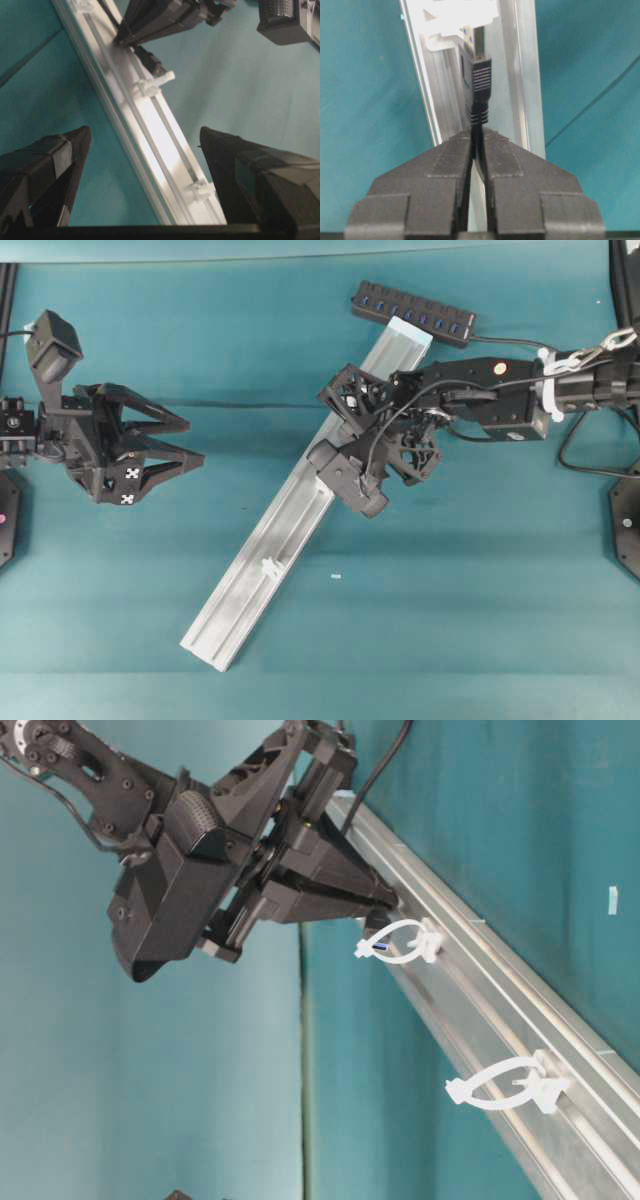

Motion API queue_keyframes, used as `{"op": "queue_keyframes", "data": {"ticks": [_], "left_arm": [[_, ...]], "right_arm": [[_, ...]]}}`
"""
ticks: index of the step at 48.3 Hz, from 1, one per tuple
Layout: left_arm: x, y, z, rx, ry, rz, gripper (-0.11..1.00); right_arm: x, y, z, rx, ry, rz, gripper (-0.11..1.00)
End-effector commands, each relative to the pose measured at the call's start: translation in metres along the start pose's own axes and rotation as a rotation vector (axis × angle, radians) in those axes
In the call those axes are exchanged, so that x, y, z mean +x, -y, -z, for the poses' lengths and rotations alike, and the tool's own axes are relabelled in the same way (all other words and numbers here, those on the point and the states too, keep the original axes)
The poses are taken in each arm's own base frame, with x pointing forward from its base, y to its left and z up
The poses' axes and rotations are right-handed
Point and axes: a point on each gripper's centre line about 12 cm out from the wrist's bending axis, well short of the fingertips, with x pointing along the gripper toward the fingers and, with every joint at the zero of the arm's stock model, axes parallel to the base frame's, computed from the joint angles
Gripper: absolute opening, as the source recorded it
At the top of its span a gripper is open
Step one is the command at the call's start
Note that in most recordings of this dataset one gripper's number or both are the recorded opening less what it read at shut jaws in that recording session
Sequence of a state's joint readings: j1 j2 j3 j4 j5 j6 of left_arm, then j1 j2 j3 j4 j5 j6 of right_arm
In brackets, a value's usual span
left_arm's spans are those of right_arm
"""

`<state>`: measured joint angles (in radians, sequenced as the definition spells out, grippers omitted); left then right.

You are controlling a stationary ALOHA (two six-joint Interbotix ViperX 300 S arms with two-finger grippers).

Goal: Pass the USB cable through three rings with both arms.
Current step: 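Push the plug through the second white ring with the right gripper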

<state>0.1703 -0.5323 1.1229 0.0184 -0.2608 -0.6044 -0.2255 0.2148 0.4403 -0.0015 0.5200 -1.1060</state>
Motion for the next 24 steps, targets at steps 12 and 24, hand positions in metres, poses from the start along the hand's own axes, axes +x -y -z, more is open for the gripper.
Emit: {"op": "queue_keyframes", "data": {"ticks": [12, 24], "left_arm": [[0.000, 0.006, -0.009, 0.000, 0.030, 0.019, 0.95], [0.001, 0.006, -0.010, 0.000, 0.031, 0.020, 0.95]], "right_arm": [[0.013, -0.012, 0.013, 0.014, -0.032, -0.053, 0.06], [0.003, -0.007, 0.015, 0.029, -0.026, -0.030, 0.06]]}}
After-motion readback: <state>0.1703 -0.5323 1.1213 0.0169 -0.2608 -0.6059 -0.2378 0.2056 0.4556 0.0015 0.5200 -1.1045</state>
